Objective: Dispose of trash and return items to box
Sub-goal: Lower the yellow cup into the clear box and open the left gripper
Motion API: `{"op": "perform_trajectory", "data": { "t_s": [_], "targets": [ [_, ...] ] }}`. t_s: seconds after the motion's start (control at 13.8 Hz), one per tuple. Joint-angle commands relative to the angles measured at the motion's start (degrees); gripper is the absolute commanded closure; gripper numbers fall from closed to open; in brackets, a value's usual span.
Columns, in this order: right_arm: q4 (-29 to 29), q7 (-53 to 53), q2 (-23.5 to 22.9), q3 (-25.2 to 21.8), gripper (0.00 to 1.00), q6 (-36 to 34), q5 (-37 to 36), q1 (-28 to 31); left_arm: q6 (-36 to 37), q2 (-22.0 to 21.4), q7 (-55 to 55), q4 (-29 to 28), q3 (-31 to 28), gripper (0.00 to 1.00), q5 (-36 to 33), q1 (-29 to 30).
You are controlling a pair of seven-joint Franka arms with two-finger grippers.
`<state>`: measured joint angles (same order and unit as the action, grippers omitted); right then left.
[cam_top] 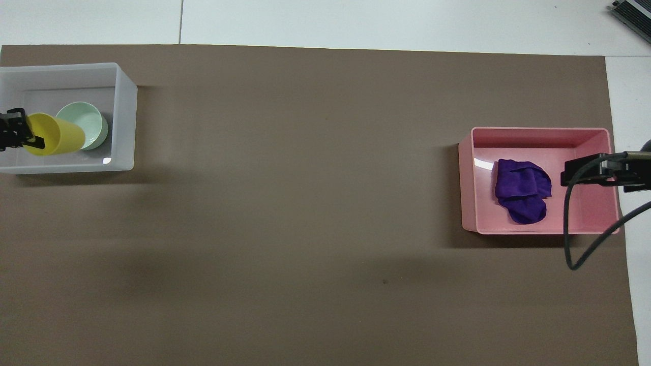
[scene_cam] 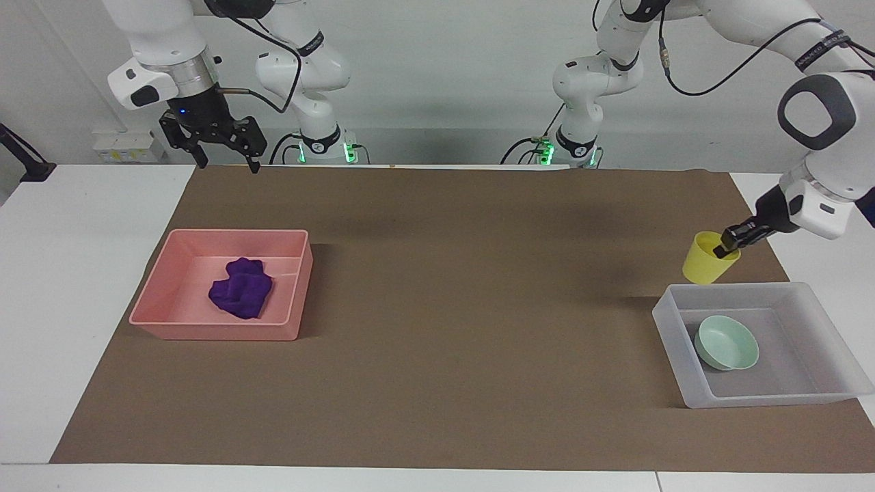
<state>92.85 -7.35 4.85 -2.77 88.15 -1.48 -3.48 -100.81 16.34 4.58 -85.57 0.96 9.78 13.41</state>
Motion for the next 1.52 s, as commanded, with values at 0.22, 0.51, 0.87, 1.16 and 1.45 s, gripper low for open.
{"op": "perform_trajectory", "data": {
  "t_s": [0.22,0.51,0.87,1.16,1.45],
  "targets": [
    [5.0,1.6,3.1,-0.1,0.0,3.2,1.0,1.0,-10.4,11.2,-0.2,3.7,0.5,1.0,-0.1,2.8],
    [4.8,2.5,2.9,-0.6,0.0,3.2,1.0,1.9,-13.8,14.5,-0.3,3.7,0.5,1.0,-0.1,2.8],
    [5.3,2.5,3.1,-0.6,0.0,2.9,1.0,1.8,-13.9,14.4,0.2,3.6,0.5,0.0,-0.3,2.2],
    [5.6,2.5,3.4,-0.6,0.0,2.7,1.0,1.8,-12.5,10.5,0.2,4.2,0.6,0.0,-0.3,1.9],
    [5.5,2.5,3.3,-0.4,0.0,3.3,0.9,1.8,-1.8,2.7,0.1,4.2,1.0,0.0,-1.6,0.2]
  ]
}}
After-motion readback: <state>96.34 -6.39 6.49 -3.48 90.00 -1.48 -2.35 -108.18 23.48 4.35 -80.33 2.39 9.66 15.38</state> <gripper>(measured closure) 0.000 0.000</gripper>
